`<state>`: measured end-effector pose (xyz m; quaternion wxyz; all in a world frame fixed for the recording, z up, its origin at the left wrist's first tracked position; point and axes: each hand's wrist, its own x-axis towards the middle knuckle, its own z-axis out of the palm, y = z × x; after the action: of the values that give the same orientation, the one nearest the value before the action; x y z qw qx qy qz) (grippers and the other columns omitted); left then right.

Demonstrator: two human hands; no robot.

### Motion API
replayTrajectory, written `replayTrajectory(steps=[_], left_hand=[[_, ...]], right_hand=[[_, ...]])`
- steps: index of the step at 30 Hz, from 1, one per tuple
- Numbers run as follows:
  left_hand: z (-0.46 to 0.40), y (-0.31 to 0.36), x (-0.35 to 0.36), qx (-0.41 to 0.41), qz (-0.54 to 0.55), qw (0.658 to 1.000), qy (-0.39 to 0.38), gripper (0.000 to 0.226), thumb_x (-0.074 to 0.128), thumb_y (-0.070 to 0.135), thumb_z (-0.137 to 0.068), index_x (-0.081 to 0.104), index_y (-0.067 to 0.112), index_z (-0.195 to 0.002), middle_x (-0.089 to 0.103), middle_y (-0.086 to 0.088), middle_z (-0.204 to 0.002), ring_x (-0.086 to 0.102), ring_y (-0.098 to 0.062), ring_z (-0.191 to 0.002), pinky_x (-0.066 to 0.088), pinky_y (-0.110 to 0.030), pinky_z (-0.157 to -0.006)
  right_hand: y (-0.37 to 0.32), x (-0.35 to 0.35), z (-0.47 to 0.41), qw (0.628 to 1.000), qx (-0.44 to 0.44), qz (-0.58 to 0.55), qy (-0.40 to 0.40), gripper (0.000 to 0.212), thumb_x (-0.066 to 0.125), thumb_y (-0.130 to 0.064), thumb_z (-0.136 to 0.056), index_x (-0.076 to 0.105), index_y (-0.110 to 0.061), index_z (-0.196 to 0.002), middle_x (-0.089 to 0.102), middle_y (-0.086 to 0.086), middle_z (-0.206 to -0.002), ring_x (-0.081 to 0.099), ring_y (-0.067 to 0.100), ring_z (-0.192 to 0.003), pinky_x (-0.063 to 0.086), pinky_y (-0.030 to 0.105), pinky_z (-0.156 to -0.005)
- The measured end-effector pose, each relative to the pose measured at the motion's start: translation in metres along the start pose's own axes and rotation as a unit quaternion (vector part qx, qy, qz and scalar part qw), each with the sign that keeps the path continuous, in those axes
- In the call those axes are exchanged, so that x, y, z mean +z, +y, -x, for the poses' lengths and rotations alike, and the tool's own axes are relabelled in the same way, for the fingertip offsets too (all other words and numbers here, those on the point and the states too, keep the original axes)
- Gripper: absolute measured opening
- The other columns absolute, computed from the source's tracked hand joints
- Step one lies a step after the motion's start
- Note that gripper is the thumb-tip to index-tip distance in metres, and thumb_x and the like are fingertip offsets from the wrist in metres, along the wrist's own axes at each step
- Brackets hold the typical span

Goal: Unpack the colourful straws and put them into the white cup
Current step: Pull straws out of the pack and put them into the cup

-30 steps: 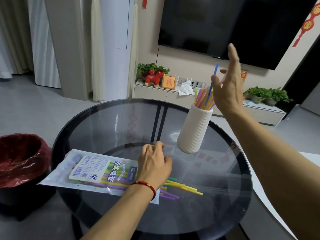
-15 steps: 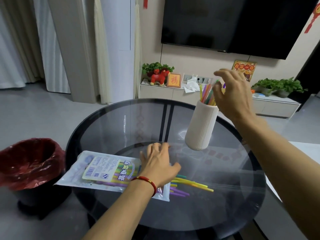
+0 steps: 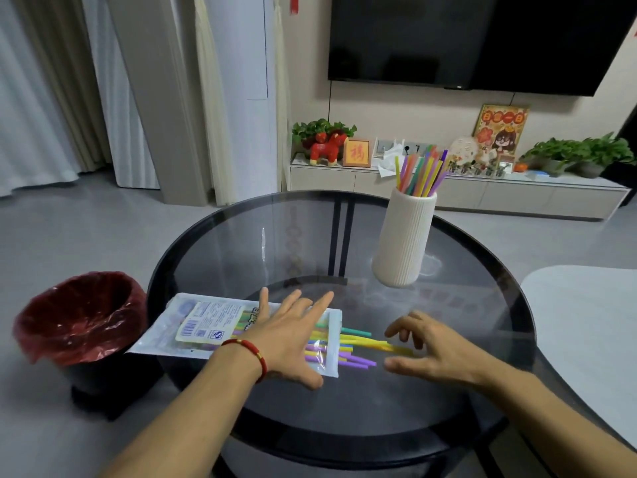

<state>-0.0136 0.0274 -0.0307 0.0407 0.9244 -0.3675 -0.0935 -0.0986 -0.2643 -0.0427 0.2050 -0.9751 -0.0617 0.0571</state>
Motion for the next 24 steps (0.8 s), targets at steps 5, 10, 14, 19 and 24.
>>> replayTrajectory(steps=[5,10,14,19,24], left_hand=[[-0.002,0.017,-0.007,-0.001,-0.048,0.998,0.038,0.121,0.072,0.052,-0.060,0.004,0.023,-0.155,0.028,0.000,-0.124,0.041,-0.023,-0.124,0.011,-0.067,-0.115],[0.001,0.037,-0.013,0.028,-0.094,0.985,0.142,0.096,0.069,0.036,-0.062,0.021,0.024,-0.144,0.027,0.001,-0.111,0.049,-0.024,-0.103,0.041,-0.046,-0.088],[0.003,0.045,-0.018,0.034,-0.116,0.975,0.187,0.092,0.068,0.039,-0.063,0.023,0.024,-0.141,0.029,0.001,-0.112,0.049,-0.023,-0.100,0.039,-0.045,-0.085],[0.002,0.038,-0.013,-0.001,-0.102,0.981,0.167,0.108,0.071,0.043,-0.063,0.009,0.024,-0.150,0.026,0.000,-0.113,0.046,-0.022,-0.104,0.039,-0.047,-0.089],[-0.003,0.026,-0.004,-0.031,-0.094,0.986,0.134,0.126,0.073,0.046,-0.064,-0.020,0.041,-0.149,0.027,-0.001,-0.121,0.041,-0.022,-0.109,0.036,-0.050,-0.094]], right_hand=[[-0.016,0.023,0.010,0.992,-0.042,-0.034,0.111,0.047,0.047,-0.065,-0.097,0.066,-0.026,-0.115,0.057,-0.008,-0.104,0.055,0.013,-0.098,0.049,0.038,-0.092],[-0.044,0.037,0.013,0.977,-0.010,-0.116,0.180,0.027,0.038,-0.041,-0.110,0.060,-0.028,-0.101,0.058,-0.011,-0.092,0.052,0.019,-0.092,0.045,0.042,-0.089],[-0.070,0.043,0.004,0.956,0.040,-0.201,0.210,0.032,0.034,-0.050,-0.109,0.049,-0.033,-0.088,0.060,-0.014,-0.079,0.057,0.018,-0.082,0.046,0.040,-0.076],[-0.087,0.045,-0.009,0.896,0.046,-0.403,0.183,0.028,0.049,-0.040,-0.109,0.065,-0.018,-0.103,0.070,-0.001,-0.072,0.059,0.013,-0.049,0.049,0.029,-0.049],[-0.071,0.039,-0.018,0.892,0.069,-0.384,0.229,0.026,0.063,-0.022,-0.104,0.077,-0.011,-0.086,0.063,-0.001,-0.049,0.053,0.009,-0.042,0.042,0.019,-0.045]])
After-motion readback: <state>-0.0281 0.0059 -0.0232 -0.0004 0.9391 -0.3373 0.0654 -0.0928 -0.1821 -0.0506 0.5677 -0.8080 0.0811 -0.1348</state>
